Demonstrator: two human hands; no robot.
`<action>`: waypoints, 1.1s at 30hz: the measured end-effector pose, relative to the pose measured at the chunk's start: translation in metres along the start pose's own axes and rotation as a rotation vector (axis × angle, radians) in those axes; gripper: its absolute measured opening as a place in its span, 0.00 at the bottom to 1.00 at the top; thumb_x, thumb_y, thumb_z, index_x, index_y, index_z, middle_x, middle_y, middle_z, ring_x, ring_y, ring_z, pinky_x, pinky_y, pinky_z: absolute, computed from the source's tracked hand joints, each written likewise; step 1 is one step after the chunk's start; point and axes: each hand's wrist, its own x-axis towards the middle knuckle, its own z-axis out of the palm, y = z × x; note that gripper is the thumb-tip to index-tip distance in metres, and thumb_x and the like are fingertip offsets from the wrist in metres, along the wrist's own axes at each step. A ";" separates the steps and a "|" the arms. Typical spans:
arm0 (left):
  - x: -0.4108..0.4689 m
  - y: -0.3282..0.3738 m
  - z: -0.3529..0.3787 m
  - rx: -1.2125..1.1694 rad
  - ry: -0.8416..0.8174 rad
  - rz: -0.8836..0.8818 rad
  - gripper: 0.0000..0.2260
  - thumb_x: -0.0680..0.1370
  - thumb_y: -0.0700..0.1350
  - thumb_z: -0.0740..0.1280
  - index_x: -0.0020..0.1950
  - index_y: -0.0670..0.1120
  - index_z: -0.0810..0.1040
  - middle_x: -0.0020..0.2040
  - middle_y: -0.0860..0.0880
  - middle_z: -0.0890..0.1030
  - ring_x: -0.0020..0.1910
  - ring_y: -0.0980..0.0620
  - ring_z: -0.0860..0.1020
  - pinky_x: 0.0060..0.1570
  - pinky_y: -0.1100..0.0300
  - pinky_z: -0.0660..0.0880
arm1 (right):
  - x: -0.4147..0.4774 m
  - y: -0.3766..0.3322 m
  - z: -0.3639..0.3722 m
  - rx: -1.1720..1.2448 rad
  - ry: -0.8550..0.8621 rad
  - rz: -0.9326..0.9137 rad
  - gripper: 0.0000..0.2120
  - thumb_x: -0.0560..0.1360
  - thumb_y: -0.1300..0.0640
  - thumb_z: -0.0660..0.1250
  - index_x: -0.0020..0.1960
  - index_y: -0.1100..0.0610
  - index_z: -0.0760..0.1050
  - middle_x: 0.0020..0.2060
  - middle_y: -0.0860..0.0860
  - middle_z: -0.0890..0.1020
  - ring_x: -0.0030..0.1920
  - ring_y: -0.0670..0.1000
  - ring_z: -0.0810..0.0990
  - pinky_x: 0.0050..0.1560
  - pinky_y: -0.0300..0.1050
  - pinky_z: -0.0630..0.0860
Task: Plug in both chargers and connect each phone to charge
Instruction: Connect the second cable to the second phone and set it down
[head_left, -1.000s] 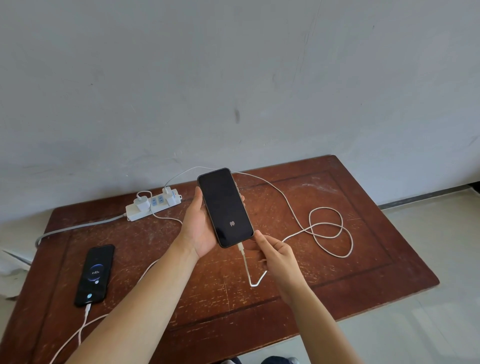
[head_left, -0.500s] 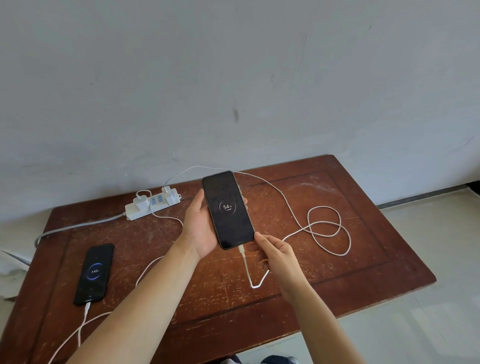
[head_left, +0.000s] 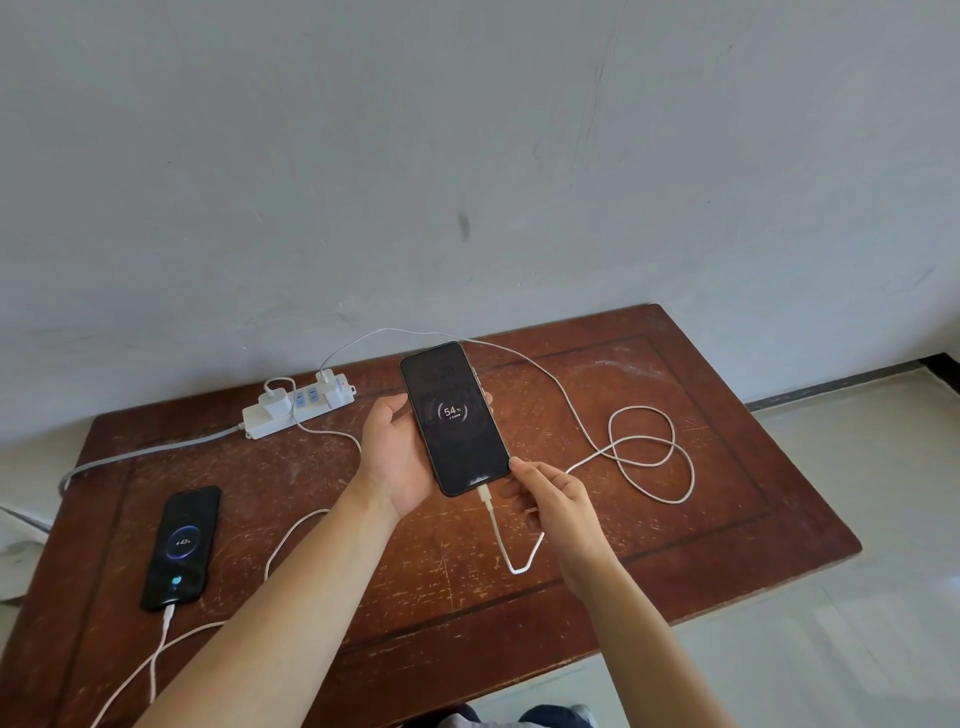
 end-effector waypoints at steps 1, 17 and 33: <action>0.000 -0.001 -0.001 0.006 0.012 0.001 0.26 0.81 0.58 0.52 0.68 0.45 0.78 0.67 0.40 0.80 0.65 0.39 0.78 0.63 0.40 0.75 | 0.000 0.001 -0.001 -0.002 -0.008 -0.009 0.14 0.80 0.49 0.66 0.40 0.51 0.86 0.36 0.49 0.85 0.32 0.40 0.78 0.33 0.33 0.73; 0.020 -0.043 -0.061 0.020 0.291 -0.177 0.20 0.85 0.56 0.55 0.68 0.47 0.78 0.64 0.42 0.81 0.62 0.41 0.81 0.58 0.40 0.77 | 0.023 0.126 -0.020 -1.326 -0.353 -0.023 0.26 0.76 0.60 0.58 0.73 0.48 0.71 0.74 0.49 0.70 0.74 0.56 0.62 0.72 0.57 0.62; 0.102 -0.085 -0.058 0.160 0.469 -0.292 0.09 0.85 0.49 0.58 0.55 0.49 0.76 0.54 0.46 0.82 0.50 0.45 0.82 0.38 0.45 0.78 | 0.050 0.129 -0.103 -1.573 0.178 0.032 0.09 0.79 0.58 0.60 0.54 0.56 0.77 0.53 0.55 0.77 0.55 0.57 0.76 0.54 0.53 0.76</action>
